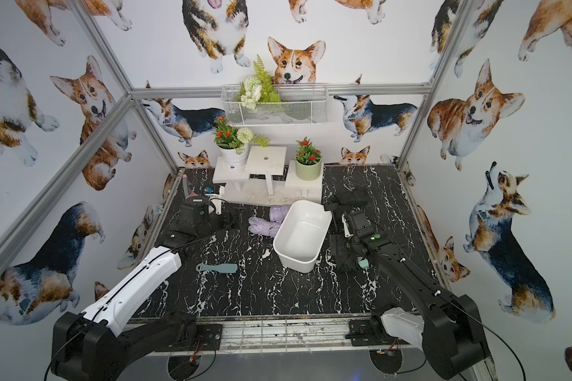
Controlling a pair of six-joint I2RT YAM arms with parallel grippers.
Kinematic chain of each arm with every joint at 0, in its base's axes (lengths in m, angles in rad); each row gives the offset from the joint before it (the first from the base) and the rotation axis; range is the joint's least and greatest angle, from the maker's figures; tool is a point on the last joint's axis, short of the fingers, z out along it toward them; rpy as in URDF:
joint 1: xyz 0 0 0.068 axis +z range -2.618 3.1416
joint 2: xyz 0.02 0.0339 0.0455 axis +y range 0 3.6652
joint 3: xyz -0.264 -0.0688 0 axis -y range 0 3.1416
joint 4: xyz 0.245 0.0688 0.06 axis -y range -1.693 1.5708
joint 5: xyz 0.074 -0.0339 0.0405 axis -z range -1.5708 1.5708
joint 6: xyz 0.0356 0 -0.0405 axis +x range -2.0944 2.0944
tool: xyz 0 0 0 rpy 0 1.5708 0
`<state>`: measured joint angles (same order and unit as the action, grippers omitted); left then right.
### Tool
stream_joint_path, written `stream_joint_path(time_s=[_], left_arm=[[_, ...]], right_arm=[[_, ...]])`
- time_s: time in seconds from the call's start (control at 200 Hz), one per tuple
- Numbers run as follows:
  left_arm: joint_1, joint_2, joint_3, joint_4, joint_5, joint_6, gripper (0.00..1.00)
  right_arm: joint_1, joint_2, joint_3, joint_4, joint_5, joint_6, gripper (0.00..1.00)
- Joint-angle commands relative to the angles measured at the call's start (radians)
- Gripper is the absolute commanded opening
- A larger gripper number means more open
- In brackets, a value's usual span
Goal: Put the umbrella into the storage box
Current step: Pick up the umbrella from the center of the board.
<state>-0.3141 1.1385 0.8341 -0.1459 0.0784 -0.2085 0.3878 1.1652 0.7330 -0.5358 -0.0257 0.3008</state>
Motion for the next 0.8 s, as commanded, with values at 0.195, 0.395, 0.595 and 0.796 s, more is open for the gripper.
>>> stream_joint_path(time_s=[0.195, 0.395, 0.595, 0.796], left_arm=[[0.000, -0.020, 0.010, 0.007, 0.009, 0.004, 1.00], [-0.001, -0.010, 0.010, 0.011, 0.018, 0.004, 1.00], [-0.001, -0.013, 0.008, 0.012, 0.014, 0.009, 1.00], [0.000, -0.020, 0.010, 0.023, 0.054, -0.025, 1.00]], right_arm=[[-0.104, 0.067, 0.016, 0.095, -0.168, -0.062, 0.85], [-0.105, 0.100, 0.025, 0.111, -0.214, -0.082, 0.78], [-0.105, 0.104, 0.031, 0.099, -0.201, -0.092, 0.43], [-0.106, -0.029, 0.026, 0.076, -0.147, -0.094, 0.22]])
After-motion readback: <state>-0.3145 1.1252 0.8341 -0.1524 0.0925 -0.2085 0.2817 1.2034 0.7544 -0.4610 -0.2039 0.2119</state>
